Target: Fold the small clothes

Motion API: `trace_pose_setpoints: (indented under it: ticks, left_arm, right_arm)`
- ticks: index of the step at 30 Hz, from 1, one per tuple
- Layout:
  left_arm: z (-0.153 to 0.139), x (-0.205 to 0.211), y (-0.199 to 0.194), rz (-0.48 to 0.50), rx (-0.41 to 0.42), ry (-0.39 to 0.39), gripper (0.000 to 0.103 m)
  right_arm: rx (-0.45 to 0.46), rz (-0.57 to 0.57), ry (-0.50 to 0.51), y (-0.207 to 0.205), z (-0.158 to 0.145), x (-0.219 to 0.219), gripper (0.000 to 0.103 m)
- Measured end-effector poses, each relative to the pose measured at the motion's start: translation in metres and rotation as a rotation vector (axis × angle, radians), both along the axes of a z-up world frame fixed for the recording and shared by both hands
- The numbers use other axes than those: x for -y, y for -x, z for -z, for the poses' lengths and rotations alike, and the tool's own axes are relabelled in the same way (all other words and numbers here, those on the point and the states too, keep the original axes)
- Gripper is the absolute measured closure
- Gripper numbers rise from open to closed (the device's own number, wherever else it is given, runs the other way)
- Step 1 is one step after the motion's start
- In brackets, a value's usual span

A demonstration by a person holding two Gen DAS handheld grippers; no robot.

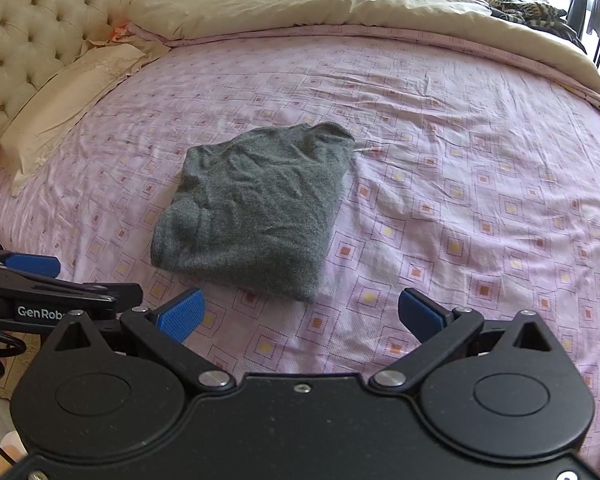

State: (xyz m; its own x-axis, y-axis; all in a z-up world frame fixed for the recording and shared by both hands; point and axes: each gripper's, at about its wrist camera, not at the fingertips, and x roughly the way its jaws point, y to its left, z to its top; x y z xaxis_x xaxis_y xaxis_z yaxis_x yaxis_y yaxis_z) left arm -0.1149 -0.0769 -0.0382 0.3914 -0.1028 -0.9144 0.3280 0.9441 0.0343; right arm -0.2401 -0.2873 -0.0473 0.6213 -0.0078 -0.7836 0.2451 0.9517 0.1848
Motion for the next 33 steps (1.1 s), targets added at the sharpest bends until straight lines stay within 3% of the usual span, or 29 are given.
trace_pose_setpoints:
  ticks: [9,17,33]
  left_arm:
    - [-0.014,-0.003,0.023,-0.043,0.031,0.005,0.002]
    - [-0.018,-0.002,0.033,-0.081,0.039,-0.112,0.002]
    - [-0.023,-0.023,0.053,-0.112,0.019,-0.044,0.002]
  right_arm:
    - [0.008,0.034,0.026,0.02,-0.008,0.001,0.001]
    - [0.007,0.04,0.037,0.029,-0.013,-0.004,0.001]
    - [-0.007,0.06,0.0,0.045,-0.015,-0.006,0.001]
